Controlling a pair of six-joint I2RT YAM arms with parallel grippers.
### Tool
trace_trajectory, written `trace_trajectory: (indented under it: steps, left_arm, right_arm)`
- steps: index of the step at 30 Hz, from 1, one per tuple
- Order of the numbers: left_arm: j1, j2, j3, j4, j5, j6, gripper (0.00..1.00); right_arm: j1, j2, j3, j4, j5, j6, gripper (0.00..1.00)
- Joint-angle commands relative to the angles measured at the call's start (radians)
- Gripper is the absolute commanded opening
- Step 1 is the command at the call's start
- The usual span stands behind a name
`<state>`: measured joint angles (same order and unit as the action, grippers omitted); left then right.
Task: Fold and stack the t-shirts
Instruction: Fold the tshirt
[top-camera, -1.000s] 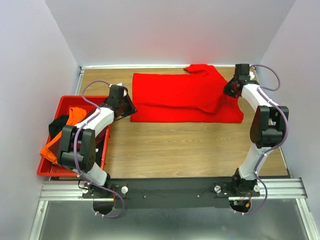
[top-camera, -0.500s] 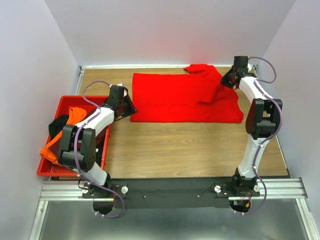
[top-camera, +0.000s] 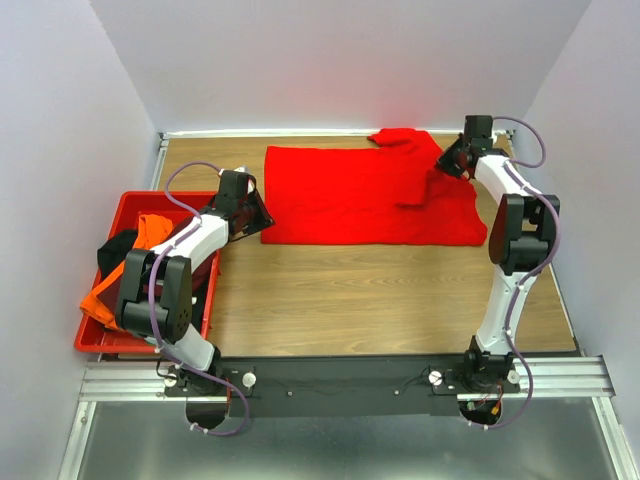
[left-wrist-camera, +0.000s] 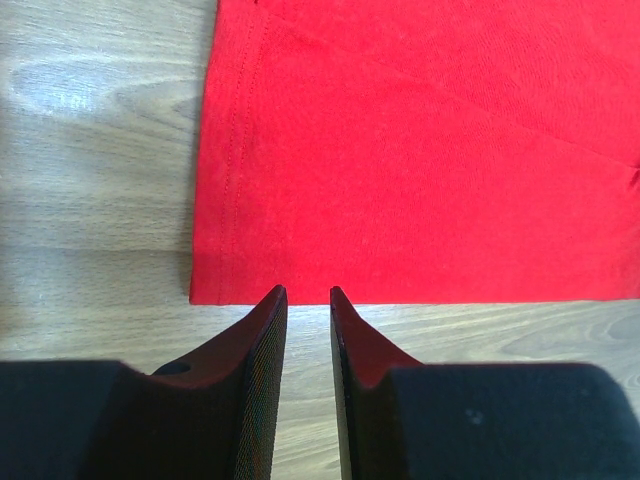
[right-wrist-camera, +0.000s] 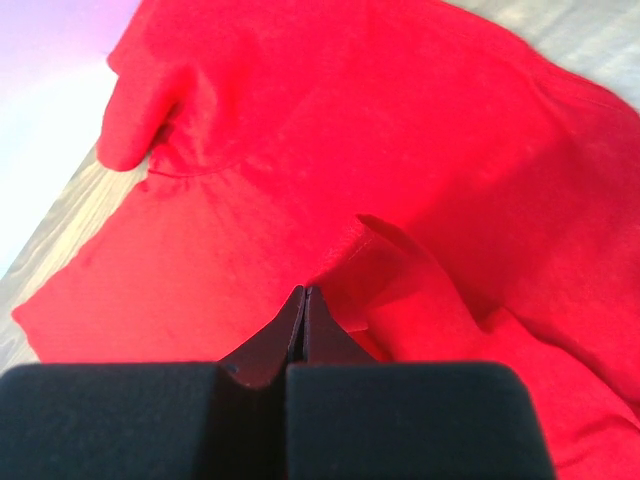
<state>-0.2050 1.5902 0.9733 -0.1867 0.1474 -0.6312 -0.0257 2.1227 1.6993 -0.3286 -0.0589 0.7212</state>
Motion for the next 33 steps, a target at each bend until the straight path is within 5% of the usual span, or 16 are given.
trace_trajectory:
  steps: [1, 14, 25, 33]
  left_arm:
    - [-0.005, 0.013, -0.013, 0.012, -0.005, 0.013, 0.31]
    - [-0.007, 0.011, -0.012, 0.015, -0.003, 0.016, 0.31]
    - [-0.007, 0.011, 0.002, 0.006, 0.004, 0.022, 0.31]
    - [-0.007, 0.008, 0.002, 0.007, 0.007, 0.021, 0.31]
  right_arm:
    - [0.013, 0.036, 0.026, 0.077, -0.061, -0.025, 0.01]
    - [0.018, 0.022, 0.02, 0.165, -0.147, -0.112, 0.43]
    - [0.073, -0.219, -0.386, 0.175, -0.036, -0.091, 0.42]
    - [0.086, -0.202, -0.432, 0.178, 0.017, -0.065, 0.29]
